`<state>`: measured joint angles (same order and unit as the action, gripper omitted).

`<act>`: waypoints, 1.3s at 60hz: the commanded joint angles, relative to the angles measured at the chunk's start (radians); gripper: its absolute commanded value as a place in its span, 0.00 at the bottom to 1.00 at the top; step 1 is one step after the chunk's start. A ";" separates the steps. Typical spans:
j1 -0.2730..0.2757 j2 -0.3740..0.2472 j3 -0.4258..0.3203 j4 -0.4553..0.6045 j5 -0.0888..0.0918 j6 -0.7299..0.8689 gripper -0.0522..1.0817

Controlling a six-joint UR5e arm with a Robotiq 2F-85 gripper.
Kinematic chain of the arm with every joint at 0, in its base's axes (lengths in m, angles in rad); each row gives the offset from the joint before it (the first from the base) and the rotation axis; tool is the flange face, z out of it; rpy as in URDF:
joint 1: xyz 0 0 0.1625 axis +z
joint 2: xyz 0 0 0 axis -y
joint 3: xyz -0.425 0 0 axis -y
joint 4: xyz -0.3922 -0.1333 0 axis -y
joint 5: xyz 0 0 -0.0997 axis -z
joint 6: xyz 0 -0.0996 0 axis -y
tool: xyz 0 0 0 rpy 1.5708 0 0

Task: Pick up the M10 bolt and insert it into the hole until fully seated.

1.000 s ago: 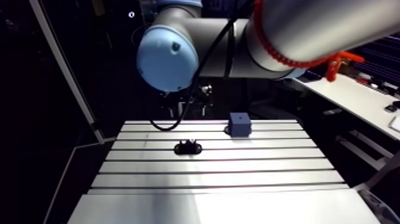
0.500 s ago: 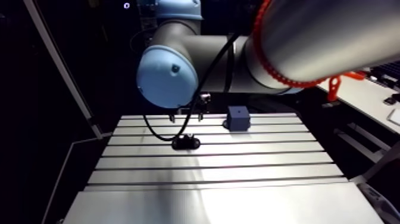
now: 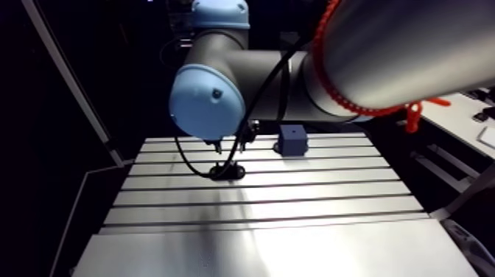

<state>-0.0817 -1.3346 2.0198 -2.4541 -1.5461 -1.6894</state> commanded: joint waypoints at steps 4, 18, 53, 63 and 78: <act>-0.001 0.024 -0.002 -0.022 -0.001 -0.002 0.45; -0.001 0.046 -0.005 -0.029 -0.001 0.004 0.45; 0.000 0.070 -0.008 -0.029 -0.002 0.012 0.46; -0.001 0.080 -0.006 -0.030 -0.002 0.013 0.46; 0.000 0.087 -0.008 -0.030 -0.002 0.014 0.48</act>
<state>-0.0816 -1.2534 2.0130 -2.4840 -1.5486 -1.6762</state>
